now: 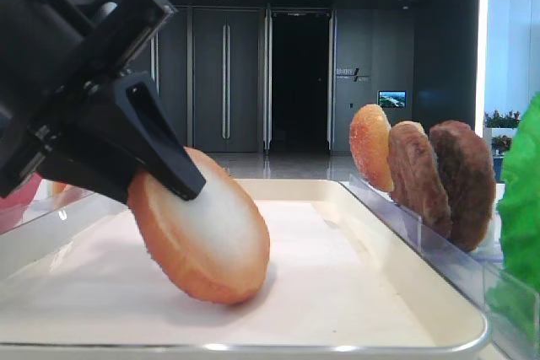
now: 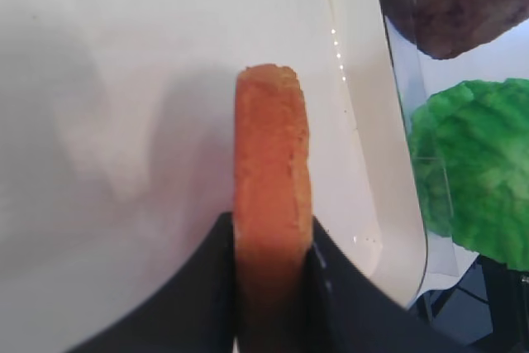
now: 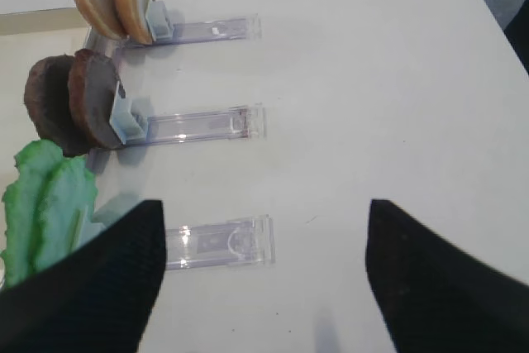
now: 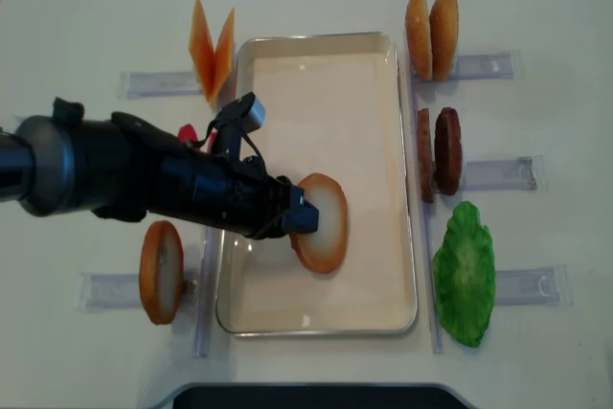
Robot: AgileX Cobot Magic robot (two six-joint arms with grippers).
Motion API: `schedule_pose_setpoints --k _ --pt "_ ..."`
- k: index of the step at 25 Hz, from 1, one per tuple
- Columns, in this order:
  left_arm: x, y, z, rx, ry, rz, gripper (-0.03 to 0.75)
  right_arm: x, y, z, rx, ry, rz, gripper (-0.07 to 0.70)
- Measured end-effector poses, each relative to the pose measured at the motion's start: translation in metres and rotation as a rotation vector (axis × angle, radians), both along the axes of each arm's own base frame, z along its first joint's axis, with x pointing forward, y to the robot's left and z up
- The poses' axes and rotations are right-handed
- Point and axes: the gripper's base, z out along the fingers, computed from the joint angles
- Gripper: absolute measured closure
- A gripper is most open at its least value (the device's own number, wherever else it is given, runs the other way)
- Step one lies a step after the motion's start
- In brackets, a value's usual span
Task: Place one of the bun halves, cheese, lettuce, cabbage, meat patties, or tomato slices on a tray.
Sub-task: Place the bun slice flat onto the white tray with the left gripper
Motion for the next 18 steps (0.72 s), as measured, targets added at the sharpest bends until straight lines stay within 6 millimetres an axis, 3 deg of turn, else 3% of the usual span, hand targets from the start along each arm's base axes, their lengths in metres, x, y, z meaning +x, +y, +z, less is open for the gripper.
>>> schedule_pose_setpoints --k 9,15,18 --pt "0.0002 -0.0003 -0.0006 0.001 -0.005 -0.009 0.548 0.0000 0.0000 0.0000 0.000 0.000 0.000 0.118" --pt "-0.0028 0.0025 -0.0034 0.054 0.019 -0.045 0.209 0.0000 0.0000 0.0000 0.000 0.000 0.000 0.118" --pt "-0.0015 0.0045 -0.0012 0.111 0.055 -0.051 0.148 0.0000 0.0000 0.0000 0.000 0.000 0.000 0.118"
